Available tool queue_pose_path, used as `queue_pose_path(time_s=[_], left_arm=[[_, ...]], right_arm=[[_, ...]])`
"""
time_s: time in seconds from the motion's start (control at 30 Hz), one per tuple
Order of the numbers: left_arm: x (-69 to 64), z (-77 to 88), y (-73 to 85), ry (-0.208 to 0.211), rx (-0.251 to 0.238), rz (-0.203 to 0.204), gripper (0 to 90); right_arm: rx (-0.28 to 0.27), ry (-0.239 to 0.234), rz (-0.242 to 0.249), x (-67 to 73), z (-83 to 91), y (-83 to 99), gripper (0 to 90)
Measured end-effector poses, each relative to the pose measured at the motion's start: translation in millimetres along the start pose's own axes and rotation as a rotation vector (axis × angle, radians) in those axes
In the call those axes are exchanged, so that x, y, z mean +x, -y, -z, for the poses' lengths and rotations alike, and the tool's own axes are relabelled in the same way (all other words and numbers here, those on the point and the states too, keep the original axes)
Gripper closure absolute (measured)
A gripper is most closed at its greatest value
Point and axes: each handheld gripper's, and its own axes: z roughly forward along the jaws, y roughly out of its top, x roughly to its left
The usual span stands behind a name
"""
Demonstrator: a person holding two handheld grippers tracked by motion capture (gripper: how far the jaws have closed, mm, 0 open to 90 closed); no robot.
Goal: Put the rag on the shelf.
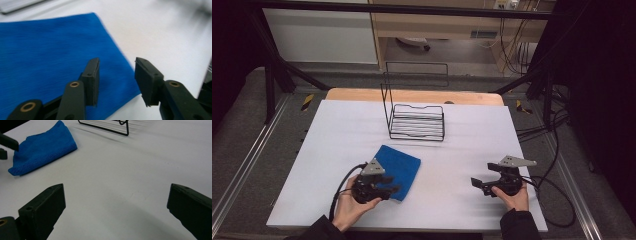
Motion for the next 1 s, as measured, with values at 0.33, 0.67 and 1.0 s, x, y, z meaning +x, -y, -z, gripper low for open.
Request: queue_pose_path(time_s=[0.33,0.67,1.0], left_arm=[[47.7,23.9,23.0,-0.152,0.076,0.108,64.7],[49.6,18.4,26.6,-0.156,0.108,0.130,83.2],[45.8,31.4,16.8,-0.189,0.068,0.082,89.9]], right_arm=[[0.005,0.002,0.000,0.6,-1.4,0.4,2.5],[0.005,0.000,0.000,0.7,-1.2,0.4,2.6],[0.007,0.000,0.000,1.0,-1.8,0.4,2.6]])
